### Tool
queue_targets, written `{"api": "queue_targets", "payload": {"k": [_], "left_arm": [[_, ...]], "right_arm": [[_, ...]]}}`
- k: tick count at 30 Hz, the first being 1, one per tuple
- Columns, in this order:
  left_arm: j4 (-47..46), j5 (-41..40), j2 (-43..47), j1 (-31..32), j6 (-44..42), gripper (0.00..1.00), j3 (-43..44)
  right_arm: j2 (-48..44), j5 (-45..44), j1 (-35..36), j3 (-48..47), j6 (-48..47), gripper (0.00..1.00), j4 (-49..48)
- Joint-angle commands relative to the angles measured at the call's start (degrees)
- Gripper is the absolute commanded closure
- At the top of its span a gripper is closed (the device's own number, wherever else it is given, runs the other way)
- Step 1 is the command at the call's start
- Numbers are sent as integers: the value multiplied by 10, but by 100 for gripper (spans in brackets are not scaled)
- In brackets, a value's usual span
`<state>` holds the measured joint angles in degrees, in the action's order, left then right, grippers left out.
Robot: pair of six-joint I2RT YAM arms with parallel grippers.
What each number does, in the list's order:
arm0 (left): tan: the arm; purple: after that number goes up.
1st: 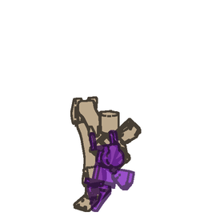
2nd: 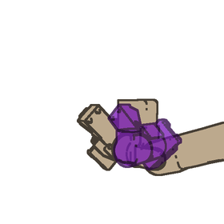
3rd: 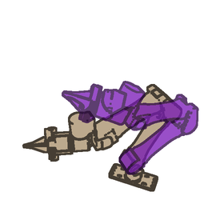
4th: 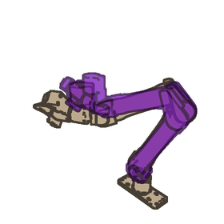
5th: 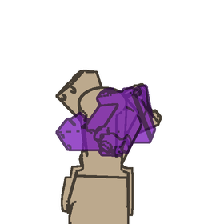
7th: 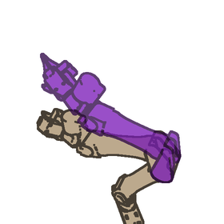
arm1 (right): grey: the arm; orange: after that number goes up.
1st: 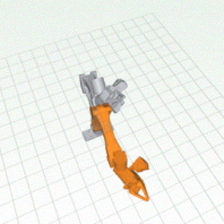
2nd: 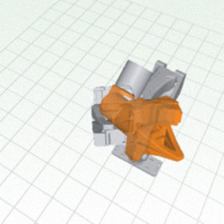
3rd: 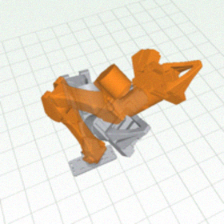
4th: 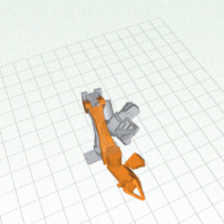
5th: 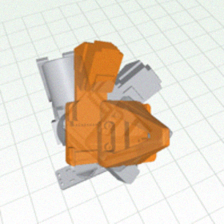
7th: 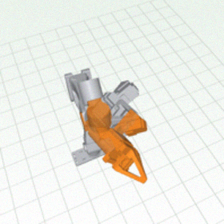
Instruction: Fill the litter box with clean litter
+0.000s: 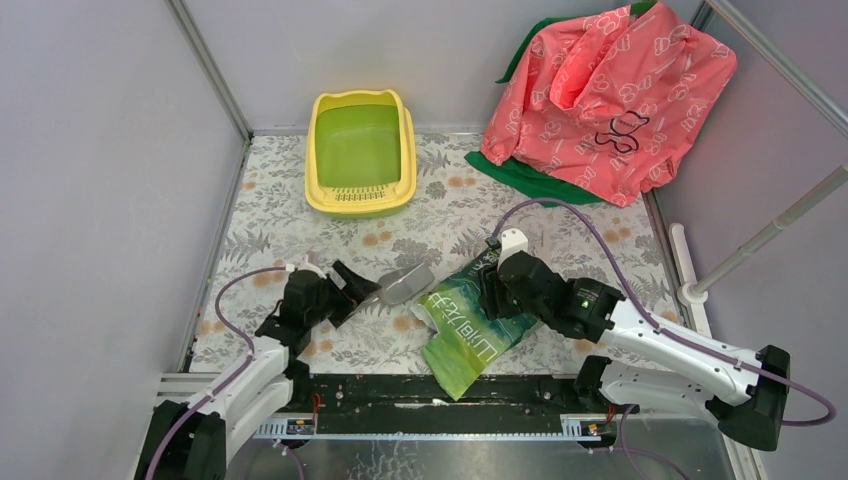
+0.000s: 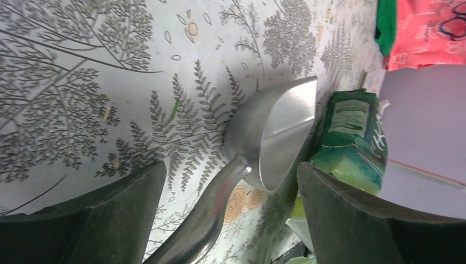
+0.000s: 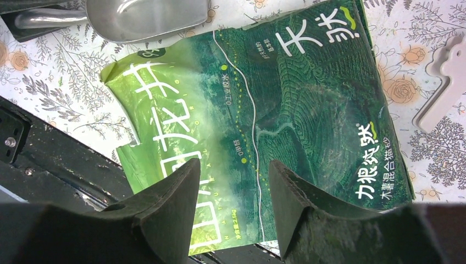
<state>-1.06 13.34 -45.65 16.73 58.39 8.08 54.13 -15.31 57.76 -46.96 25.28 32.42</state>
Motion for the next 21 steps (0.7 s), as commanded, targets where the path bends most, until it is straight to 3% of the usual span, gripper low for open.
{"api": "queue_targets", "payload": {"k": [1,9,17,21], "left_arm": [[-30,50,-1,-4,28,2,-48],[-58,61,31,-5,70,5,-80],[-110,70,19,-6,103,44,-109],[-147,75,-6,-6,122,47,-110]], "right_arm": [[2,1,3,-2,-10,44,-14],[10,5,2,-1,-12,44,-16],[15,8,3,-1,-16,44,-18],[15,5,3,-2,-17,44,-17]]}}
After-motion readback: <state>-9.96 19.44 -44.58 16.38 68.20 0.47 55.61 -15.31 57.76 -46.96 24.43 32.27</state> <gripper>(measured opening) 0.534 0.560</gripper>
